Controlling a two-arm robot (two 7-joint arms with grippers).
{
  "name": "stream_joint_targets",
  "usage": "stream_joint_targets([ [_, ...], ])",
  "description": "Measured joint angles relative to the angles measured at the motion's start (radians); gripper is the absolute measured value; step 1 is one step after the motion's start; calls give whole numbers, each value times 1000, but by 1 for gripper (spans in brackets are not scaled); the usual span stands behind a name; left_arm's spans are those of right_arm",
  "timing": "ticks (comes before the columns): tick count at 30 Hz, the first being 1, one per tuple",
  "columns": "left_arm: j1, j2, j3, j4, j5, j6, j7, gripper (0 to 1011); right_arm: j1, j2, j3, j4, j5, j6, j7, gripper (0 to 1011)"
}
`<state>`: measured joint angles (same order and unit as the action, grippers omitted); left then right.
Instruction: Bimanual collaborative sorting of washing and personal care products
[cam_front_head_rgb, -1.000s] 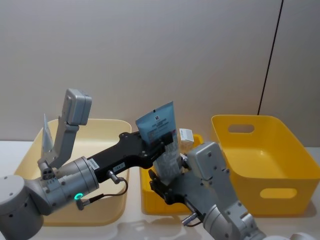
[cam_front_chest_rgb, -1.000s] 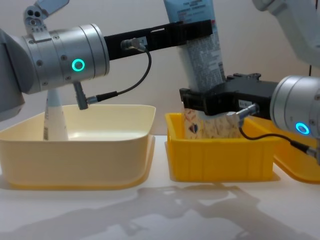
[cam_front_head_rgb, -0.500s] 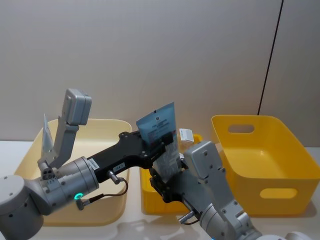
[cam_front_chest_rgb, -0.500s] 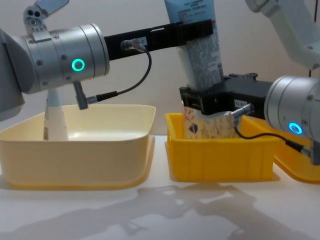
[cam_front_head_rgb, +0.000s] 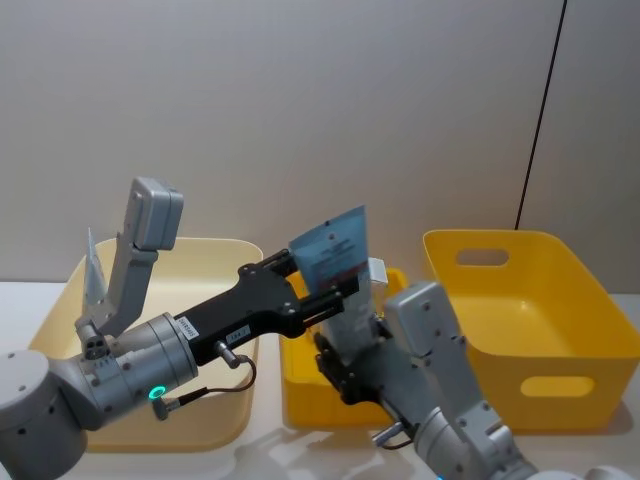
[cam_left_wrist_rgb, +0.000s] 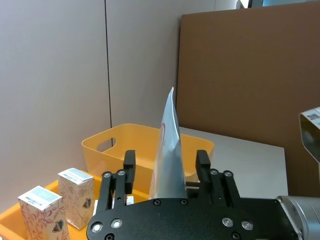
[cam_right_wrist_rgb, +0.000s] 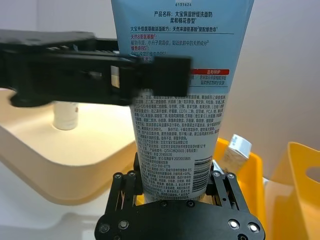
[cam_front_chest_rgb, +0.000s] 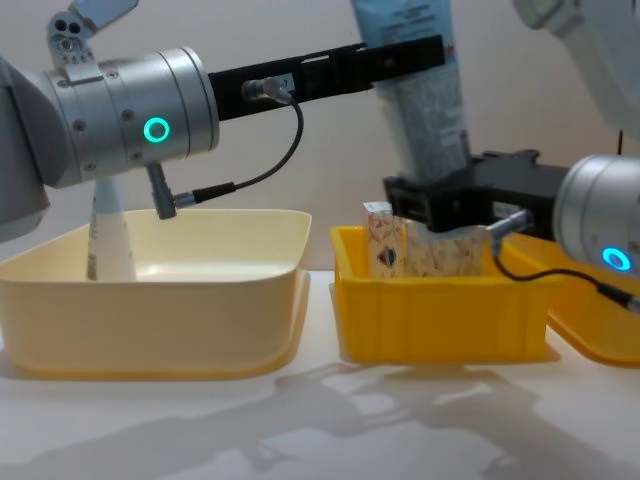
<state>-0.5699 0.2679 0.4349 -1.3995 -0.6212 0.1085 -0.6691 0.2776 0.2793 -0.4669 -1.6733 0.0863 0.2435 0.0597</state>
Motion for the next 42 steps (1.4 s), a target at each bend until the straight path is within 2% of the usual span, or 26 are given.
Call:
stream_joint_targets([
  [3,0,0,0,0,0,0,0,813,-7,4,13,-5,1,5,-7,640],
  [10,0,0,0,0,0,0,0,1003,-27,22,72,-12,2,12,-40,640],
  [19,0,0,0,0,0,0,0,1003,-13,28,140,25,-5,-35,-86,641],
  [23,0,0,0,0,0,0,0,1003,12,22,171,62,-9,-74,-109,641],
  [28,0,0,0,0,0,0,0,1003,68,-1,215,144,-11,-124,-150,641],
  [35,0,0,0,0,0,0,0,1003,125,-22,247,214,-16,-125,-186,641],
  [42,0,0,0,0,0,0,0,1003,171,-41,274,262,-21,-73,-215,641],
])
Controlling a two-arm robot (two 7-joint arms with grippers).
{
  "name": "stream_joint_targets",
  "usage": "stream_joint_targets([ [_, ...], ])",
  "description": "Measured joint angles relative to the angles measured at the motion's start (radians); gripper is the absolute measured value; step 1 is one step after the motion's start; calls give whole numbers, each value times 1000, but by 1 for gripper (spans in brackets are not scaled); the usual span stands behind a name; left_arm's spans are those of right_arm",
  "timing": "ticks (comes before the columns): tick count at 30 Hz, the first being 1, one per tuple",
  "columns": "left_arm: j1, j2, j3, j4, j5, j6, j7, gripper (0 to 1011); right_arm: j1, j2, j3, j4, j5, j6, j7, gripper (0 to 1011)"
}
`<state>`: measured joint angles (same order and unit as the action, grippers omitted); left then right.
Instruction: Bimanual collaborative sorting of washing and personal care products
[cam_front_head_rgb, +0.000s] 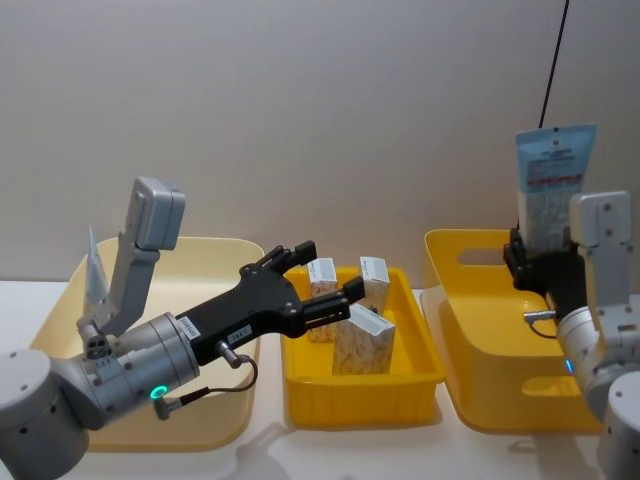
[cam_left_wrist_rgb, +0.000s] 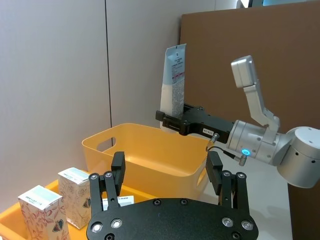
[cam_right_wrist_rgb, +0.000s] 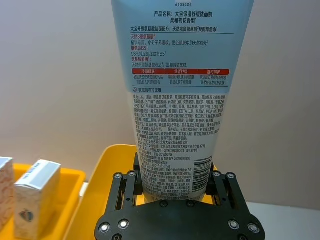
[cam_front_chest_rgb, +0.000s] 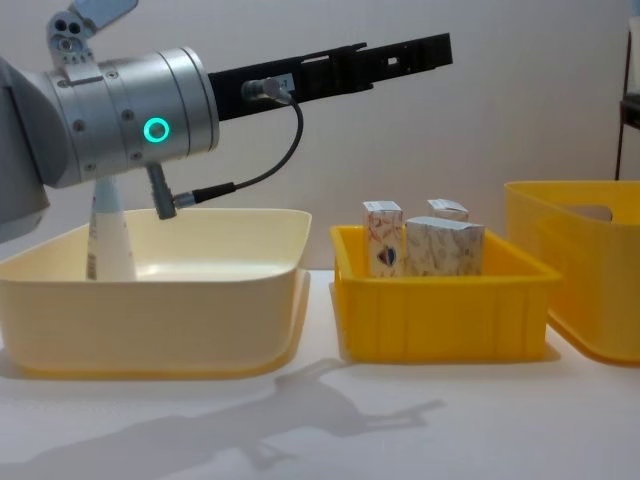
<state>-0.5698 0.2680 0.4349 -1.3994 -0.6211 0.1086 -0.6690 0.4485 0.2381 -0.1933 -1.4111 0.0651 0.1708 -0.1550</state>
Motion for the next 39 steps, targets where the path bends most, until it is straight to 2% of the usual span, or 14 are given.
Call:
stream_joint_targets([
  [16,0,0,0,0,0,0,0,1003,12,-18,26,-10,-7,117,-18,641],
  [27,0,0,0,0,0,0,0,1003,-5,-36,47,-40,3,208,-19,640],
  [39,0,0,0,0,0,0,0,1003,-25,-53,59,-52,10,261,-20,641],
])
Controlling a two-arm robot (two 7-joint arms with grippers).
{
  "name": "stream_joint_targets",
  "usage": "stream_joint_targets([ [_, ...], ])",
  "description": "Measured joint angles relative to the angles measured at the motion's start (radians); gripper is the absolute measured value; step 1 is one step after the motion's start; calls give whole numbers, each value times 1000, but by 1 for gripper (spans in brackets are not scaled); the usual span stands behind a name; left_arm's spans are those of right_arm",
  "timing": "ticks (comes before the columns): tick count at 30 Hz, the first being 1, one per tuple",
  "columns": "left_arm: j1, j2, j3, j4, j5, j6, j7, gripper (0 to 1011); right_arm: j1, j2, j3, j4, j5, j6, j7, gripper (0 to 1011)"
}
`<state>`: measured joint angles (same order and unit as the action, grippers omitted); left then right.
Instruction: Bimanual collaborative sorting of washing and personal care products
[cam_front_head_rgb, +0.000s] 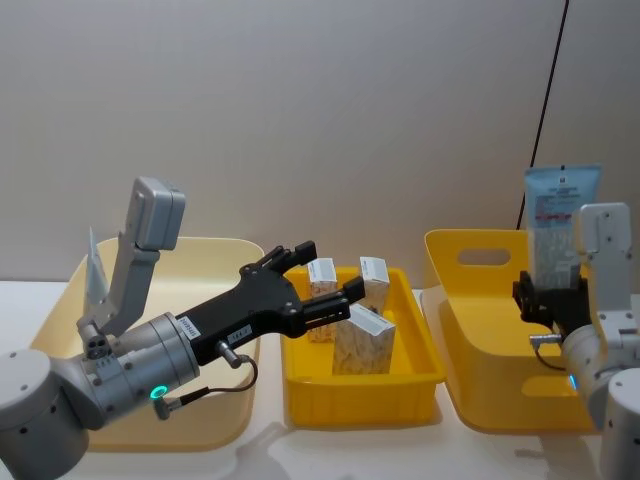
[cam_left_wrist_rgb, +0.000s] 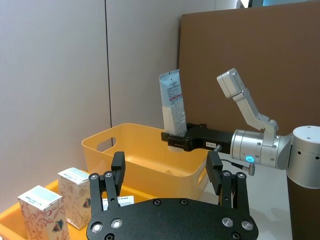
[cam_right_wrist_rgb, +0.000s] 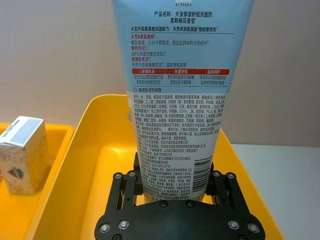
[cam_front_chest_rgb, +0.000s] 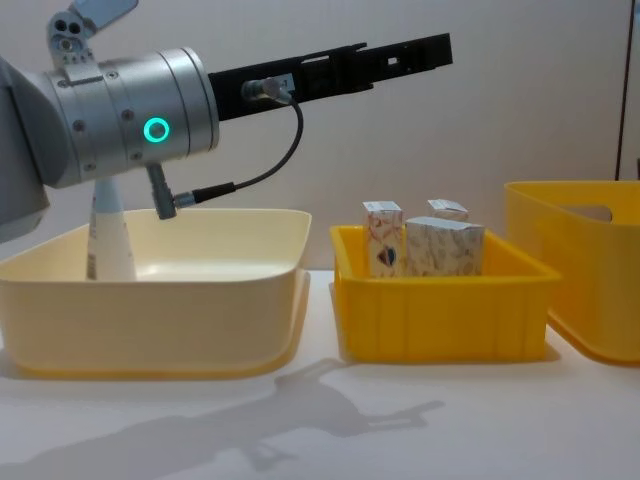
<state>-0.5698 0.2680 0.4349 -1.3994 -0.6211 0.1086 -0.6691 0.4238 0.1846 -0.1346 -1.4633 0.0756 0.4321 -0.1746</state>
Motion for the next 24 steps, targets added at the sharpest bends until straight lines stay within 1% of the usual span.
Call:
stream_joint_targets([
  [6,0,0,0,0,0,0,0,1003,-7,-9,0,3,0,16,3,641],
  [15,0,0,0,0,0,0,0,1003,-13,-20,-2,13,-4,25,8,643],
  [16,0,0,0,0,0,0,0,1003,-13,-20,-3,13,-5,25,8,660],
  [22,0,0,0,0,0,0,0,1003,-16,-25,-4,18,-7,28,11,861],
  [23,0,0,0,0,0,0,0,1003,-16,-25,-4,18,-7,28,11,875],
  [24,0,0,0,0,0,0,0,1003,-16,-26,-4,18,-7,29,11,920],
])
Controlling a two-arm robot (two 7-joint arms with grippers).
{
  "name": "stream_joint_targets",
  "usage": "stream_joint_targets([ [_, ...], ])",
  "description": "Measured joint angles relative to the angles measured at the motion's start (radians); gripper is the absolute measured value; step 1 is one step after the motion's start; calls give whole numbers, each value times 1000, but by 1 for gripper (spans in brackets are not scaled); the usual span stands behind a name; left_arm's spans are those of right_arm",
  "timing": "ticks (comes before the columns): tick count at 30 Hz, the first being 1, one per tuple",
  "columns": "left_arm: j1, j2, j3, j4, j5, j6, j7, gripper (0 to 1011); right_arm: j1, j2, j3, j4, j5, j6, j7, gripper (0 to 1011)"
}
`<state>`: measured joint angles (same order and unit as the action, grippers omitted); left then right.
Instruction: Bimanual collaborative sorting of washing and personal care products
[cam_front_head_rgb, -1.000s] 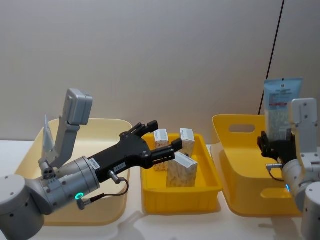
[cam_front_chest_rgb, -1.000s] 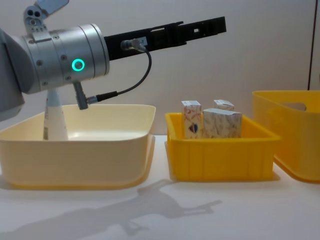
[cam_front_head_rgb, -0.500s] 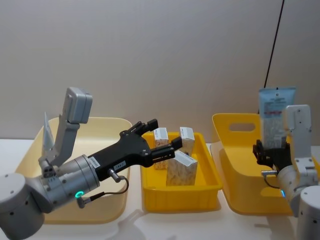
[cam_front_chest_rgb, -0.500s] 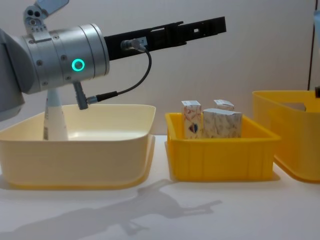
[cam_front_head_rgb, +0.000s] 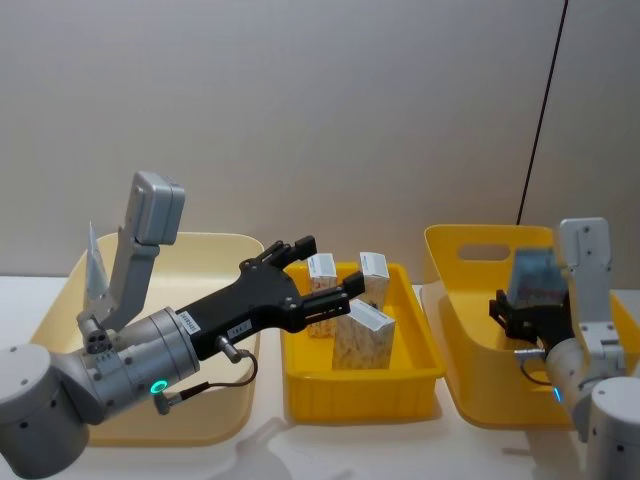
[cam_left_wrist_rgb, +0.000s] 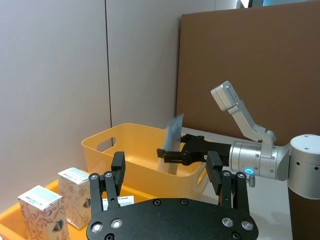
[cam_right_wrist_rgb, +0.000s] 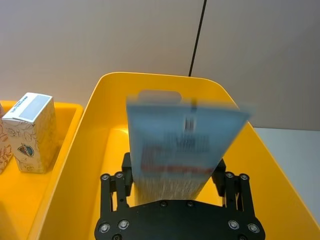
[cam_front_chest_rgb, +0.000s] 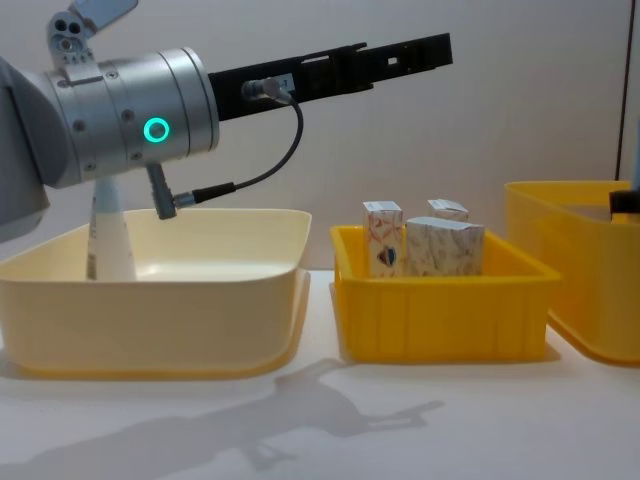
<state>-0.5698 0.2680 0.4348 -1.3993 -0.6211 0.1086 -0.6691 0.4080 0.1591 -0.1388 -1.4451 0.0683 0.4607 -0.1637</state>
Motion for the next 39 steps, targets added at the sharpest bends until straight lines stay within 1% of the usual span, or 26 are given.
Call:
stream_joint_targets([
  [1,0,0,0,0,0,0,0,1003,0,0,0,0,0,0,0,920],
  [2,0,0,0,0,0,0,0,1003,-1,-1,0,1,-1,1,0,953],
  [5,0,0,0,0,0,0,0,1003,-1,-2,-1,1,-1,1,1,1001],
  [24,0,0,0,0,0,0,0,1004,-3,-5,-1,4,-3,3,2,1001],
  [30,0,0,0,0,0,0,0,1003,-8,-8,8,-9,0,-23,10,1001],
  [33,0,0,0,0,0,0,0,1003,-14,-10,15,-23,10,-43,20,1001],
  [39,0,0,0,0,0,0,0,1003,-33,-13,34,-67,45,-85,60,1001],
])
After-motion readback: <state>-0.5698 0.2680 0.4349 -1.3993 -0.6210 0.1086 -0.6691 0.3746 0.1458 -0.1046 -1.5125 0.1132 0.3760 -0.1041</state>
